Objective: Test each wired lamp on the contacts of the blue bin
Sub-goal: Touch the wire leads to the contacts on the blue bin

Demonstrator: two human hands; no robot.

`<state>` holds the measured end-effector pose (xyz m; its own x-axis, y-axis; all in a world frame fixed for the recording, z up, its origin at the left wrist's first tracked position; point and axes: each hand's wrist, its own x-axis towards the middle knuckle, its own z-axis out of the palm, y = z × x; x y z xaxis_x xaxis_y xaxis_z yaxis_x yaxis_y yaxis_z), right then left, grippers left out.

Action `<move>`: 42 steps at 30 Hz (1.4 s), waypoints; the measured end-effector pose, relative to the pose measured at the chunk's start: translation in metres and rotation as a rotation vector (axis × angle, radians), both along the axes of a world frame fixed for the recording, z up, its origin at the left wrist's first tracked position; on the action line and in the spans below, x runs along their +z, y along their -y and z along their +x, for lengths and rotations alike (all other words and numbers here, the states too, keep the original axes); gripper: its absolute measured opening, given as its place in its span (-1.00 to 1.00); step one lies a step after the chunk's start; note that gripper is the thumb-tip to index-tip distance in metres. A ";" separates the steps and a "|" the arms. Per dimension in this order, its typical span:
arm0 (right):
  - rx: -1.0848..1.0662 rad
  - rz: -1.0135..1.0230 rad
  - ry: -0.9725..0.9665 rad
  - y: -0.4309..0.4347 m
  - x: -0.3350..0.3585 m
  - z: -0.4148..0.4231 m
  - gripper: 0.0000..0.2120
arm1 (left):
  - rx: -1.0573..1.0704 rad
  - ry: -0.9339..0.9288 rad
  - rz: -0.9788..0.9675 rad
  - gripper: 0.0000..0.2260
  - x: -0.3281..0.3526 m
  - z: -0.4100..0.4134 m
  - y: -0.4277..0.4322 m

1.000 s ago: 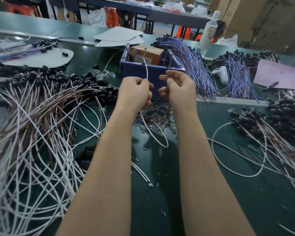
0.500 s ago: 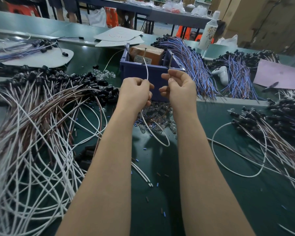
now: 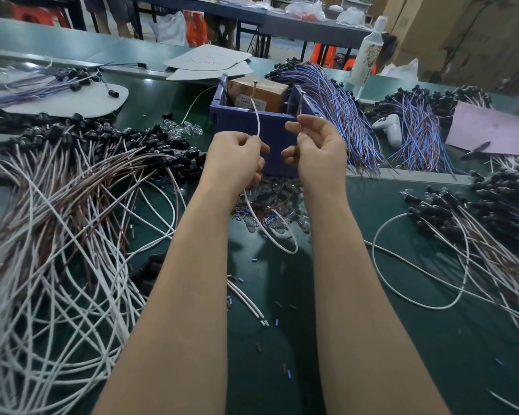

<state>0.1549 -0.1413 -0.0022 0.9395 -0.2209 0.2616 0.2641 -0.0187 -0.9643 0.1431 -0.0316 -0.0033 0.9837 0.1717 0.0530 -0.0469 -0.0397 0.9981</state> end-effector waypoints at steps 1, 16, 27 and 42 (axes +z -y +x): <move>-0.008 0.001 -0.002 0.000 0.000 0.000 -0.80 | 0.002 0.000 -0.003 -0.76 0.000 0.000 0.000; 0.016 -0.003 -0.048 -0.002 -0.002 0.003 -0.79 | -0.002 -0.005 0.009 -0.76 -0.002 0.001 0.000; 0.011 -0.007 -0.066 -0.001 -0.003 0.002 -0.80 | -0.012 -0.019 0.025 -0.76 -0.004 0.001 0.001; 0.121 -0.695 -0.290 0.019 0.011 -0.017 -0.82 | -0.456 0.038 0.100 -0.74 0.023 -0.022 -0.010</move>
<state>0.1380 -0.1605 0.0086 0.9990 0.0128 0.0417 0.0403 -0.6341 -0.7722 0.1210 -0.0214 0.0202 0.9546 -0.2857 0.0849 -0.1186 -0.1029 0.9876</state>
